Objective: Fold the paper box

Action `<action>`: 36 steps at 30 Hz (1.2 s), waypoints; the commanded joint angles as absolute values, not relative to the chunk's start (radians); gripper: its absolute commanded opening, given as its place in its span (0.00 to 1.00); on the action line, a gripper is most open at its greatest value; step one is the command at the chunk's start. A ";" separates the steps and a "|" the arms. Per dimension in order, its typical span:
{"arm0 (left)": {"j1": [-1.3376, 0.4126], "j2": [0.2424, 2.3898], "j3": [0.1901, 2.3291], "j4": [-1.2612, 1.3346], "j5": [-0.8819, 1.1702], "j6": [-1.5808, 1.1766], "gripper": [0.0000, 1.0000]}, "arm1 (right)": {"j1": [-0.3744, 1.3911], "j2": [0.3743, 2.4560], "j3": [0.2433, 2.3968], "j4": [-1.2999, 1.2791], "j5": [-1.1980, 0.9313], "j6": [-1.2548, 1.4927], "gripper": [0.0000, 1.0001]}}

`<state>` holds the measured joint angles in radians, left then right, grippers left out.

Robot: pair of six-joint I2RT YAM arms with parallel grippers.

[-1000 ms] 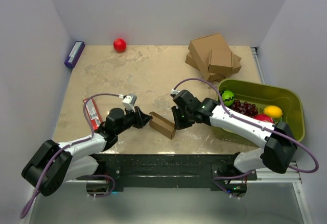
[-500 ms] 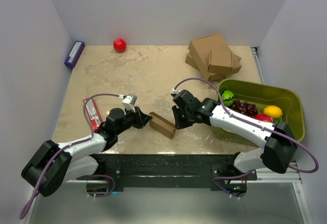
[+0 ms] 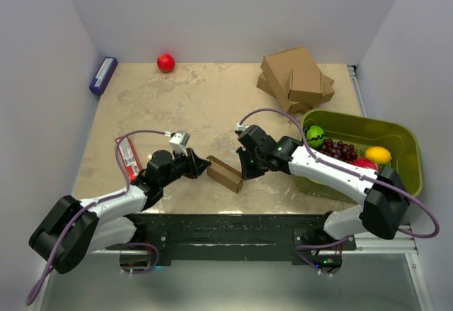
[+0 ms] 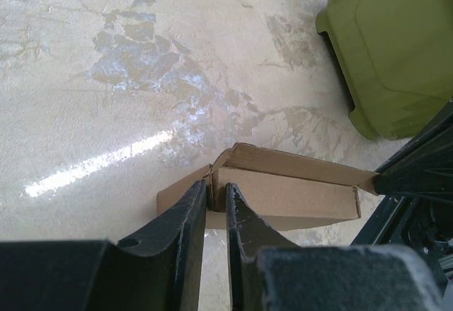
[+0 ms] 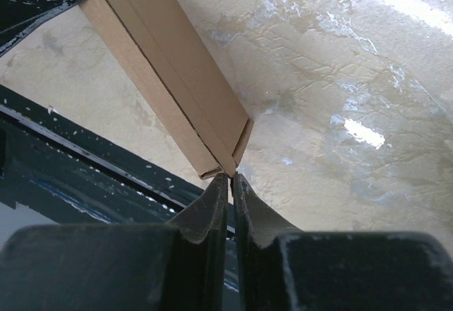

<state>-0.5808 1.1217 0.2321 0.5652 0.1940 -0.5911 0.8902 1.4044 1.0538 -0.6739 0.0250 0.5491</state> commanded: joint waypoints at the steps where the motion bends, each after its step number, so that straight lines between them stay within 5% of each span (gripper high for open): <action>1: -0.592 1.118 0.241 0.506 0.170 -0.571 0.20 | 0.894 1.404 1.042 -0.621 0.002 0.569 0.09; 7: -0.595 1.109 0.238 0.503 0.170 -0.574 0.20 | 0.894 1.413 1.032 -0.606 0.002 0.575 0.00; 36: -0.687 0.979 0.203 0.428 0.086 -0.709 0.15 | 0.973 1.387 1.008 -0.534 0.210 0.689 0.00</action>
